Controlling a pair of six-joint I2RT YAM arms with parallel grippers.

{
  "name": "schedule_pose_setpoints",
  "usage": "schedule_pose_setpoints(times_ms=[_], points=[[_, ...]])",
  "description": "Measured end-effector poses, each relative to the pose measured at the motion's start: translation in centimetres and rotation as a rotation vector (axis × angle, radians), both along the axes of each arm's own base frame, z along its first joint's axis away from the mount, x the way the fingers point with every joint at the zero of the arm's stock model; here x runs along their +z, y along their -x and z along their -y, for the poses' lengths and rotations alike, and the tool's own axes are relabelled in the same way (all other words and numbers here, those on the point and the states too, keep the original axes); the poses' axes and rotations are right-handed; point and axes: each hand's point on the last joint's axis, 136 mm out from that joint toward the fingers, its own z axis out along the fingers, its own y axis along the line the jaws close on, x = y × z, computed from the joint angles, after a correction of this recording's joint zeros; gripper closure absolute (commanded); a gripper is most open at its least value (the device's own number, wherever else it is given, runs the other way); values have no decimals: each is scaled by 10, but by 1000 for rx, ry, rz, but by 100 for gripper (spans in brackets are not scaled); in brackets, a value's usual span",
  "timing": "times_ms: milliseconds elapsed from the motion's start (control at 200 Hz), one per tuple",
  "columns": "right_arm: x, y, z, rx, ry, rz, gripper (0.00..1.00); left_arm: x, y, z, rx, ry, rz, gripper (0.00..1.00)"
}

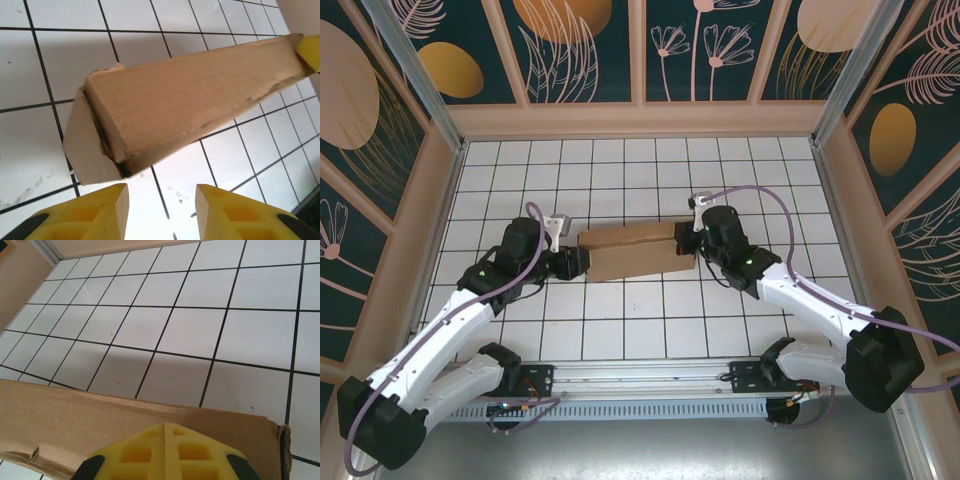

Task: Fold the paper box

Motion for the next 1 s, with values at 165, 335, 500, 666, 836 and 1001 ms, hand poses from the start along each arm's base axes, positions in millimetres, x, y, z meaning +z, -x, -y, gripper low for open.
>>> schedule_pose_setpoints(times_ms=[165,335,500,666,836,1001], points=[[0,-1,1,-18,-4,2,100,30,-5,2,20,38,38,62],[0,-1,1,-22,-4,6,100,37,-16,-7,96,50,43,65],[-1,0,1,-24,-3,8,100,29,-32,-15,162,67,31,66],[-1,1,2,-24,-7,11,100,-9,-32,-11,160,74,-40,64],[-1,2,3,-25,-12,14,100,-20,-35,-9,175,126,-17,67],[-1,3,3,-24,-14,16,100,-20,-36,-10,200,179,15,71]])
